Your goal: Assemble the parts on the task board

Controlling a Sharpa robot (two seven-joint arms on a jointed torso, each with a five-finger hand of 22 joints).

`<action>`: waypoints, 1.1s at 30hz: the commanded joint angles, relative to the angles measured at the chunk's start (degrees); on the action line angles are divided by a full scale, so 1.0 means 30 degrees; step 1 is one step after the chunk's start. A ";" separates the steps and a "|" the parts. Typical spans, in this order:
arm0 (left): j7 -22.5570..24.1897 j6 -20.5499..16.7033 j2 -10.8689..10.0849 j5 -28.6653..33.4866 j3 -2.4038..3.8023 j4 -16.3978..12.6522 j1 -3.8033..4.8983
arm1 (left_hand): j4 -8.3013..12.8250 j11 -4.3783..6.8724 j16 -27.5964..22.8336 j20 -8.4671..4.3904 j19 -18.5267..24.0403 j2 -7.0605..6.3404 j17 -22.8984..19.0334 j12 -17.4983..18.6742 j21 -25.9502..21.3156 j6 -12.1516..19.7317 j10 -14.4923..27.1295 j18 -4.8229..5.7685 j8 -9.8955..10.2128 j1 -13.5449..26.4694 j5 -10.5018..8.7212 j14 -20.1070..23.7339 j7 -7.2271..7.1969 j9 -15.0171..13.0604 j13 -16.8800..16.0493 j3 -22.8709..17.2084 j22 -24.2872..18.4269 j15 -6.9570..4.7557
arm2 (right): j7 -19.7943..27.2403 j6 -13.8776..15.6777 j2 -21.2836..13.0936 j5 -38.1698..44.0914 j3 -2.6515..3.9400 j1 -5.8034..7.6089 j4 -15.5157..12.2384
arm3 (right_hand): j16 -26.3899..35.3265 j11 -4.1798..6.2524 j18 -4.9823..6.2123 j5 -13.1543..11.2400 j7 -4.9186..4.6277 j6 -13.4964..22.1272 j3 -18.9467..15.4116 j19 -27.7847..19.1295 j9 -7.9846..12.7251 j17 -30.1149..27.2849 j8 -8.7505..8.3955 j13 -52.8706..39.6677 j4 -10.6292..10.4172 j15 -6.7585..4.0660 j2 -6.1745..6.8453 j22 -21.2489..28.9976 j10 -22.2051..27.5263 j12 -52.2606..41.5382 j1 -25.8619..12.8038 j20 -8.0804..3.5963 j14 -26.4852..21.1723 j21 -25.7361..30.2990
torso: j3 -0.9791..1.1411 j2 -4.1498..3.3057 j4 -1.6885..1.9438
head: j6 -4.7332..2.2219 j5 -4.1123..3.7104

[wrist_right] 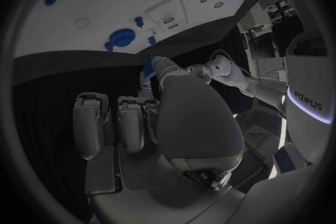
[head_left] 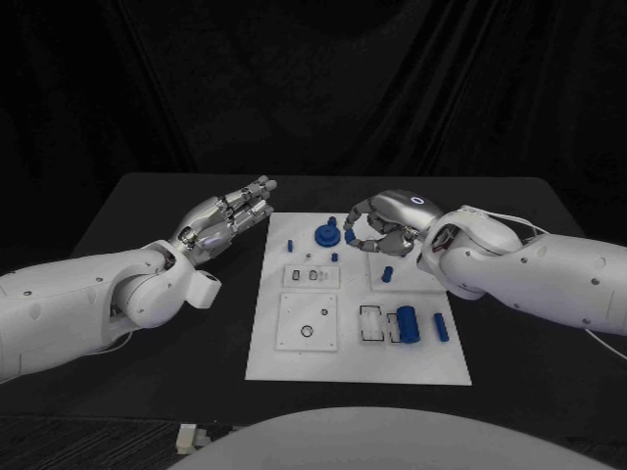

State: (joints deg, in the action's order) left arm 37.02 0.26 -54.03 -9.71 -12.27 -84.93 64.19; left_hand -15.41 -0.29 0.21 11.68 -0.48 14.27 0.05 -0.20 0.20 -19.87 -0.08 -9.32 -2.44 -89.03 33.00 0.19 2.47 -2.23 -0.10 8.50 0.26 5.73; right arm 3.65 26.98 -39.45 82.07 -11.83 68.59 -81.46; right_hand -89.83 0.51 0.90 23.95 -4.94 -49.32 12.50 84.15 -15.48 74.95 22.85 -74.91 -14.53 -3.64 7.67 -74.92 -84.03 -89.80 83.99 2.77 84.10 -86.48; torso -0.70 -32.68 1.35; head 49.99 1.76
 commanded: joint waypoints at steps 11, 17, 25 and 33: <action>0.0276 0.0120 0.0116 0.0016 0.0018 0.0038 -0.0024 | -0.0009 -0.0032 -0.0069 0.0093 0.0006 -0.0067 -0.0016 0.0066 0.0076 0.0829 0.0026 -0.0177 0.0116 -0.0138 0.0094 -0.0063 -0.0109 0.0075 0.0033 -0.0174 0.0028 0.0149 | -0.1081 -0.1873 0.1684 0.2132 0.0008 -0.1101 0.0785 | -0.0057 -0.0152 0.0071 0.0108 -0.0084 0.0271 -0.0038 0.1127 -0.0008 0.5016 0.0000 -0.5029 0.0177 0.0046 0.0001 -0.4535 -0.1991 -0.0068 0.0053 0.0017 0.1965 0.0120 | -0.0011 -0.0044 0.0032 | 0.0004 0.0056; 0.0328 0.0001 0.0146 0.0016 0.0018 0.0095 -0.0033 | -0.0041 -0.0239 -0.0069 0.0113 0.0009 -0.0187 -0.0016 0.0067 0.0075 0.3377 0.0028 -0.0182 0.0399 -0.0014 0.0050 -0.0063 -0.1424 0.0310 0.0034 -0.0227 0.0024 0.0175 | -0.1406 -0.2007 0.1939 0.2468 0.0009 -0.1215 0.0855 | -0.0057 -0.0178 0.0076 0.0087 -0.0117 0.0342 -0.0040 0.1116 0.0000 0.5016 -0.0023 -0.5029 0.0202 0.0066 0.0013 -0.4527 -0.1991 -0.0068 0.0024 0.0032 0.1965 0.0138 | 0.0000 -0.0035 -0.0015 | 0.0004 0.0086; 0.0407 -0.0216 0.0185 0.0016 0.0018 0.0150 -0.0049 | -0.0047 0.0042 -0.0069 0.0114 0.0014 -0.0273 -0.0016 0.0067 0.0071 0.5716 0.0028 -0.0192 0.0648 0.0146 0.0002 -0.0063 -0.3297 0.0569 0.0034 -0.0227 0.0020 0.0161 | -0.1730 -0.2285 0.2059 0.2558 0.0009 -0.1241 0.0965 | -0.0057 -0.0200 0.0085 0.0034 -0.0138 0.0391 -0.0042 0.1097 0.0005 0.5016 -0.0037 -0.5029 0.0221 0.0083 0.0016 -0.4515 -0.1991 -0.0068 -0.0004 0.0045 0.1965 0.0170 | -0.0002 -0.0021 0.0001 | 0.0004 0.0103; 0.0381 -0.0124 0.0199 0.0016 0.0018 0.0161 -0.0064 | -0.0062 -0.0109 -0.0069 0.0102 0.0013 -0.0264 -0.0016 0.0067 0.0073 0.5587 0.0028 -0.0197 0.0612 0.0176 -0.0012 -0.0063 -0.3209 0.0537 0.0034 -0.0233 0.0021 0.0137 | -0.1999 -0.2759 0.2117 0.2575 0.0009 -0.1246 0.1051 | -0.0057 -0.0209 0.0088 0.0004 -0.0144 0.0405 -0.0042 0.1091 0.0006 0.5016 -0.0039 -0.5029 0.0230 0.0090 0.0013 -0.4511 -0.1991 -0.0068 -0.0012 0.0050 0.1965 0.0181 | -0.0002 -0.0024 -0.0006 | 0.0004 0.0091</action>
State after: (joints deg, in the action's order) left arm 37.13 -0.01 -53.55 -9.71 -12.27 -84.37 64.09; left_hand -15.57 -0.42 0.21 11.68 -0.47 13.81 0.09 -0.20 0.20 -2.98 -0.01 -9.32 -0.72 -88.57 33.00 -0.02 -7.45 -0.57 -0.06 8.02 0.25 5.94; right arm -0.47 20.24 -33.16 89.08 -11.83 65.00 -78.34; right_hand -89.83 0.14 0.90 23.94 -5.35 -48.49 12.45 84.15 -15.50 74.93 22.85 -74.90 -14.17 -3.64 7.68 -74.90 -83.97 -89.80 83.98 2.77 84.10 -86.26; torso -0.70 -32.74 1.33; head 49.99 2.09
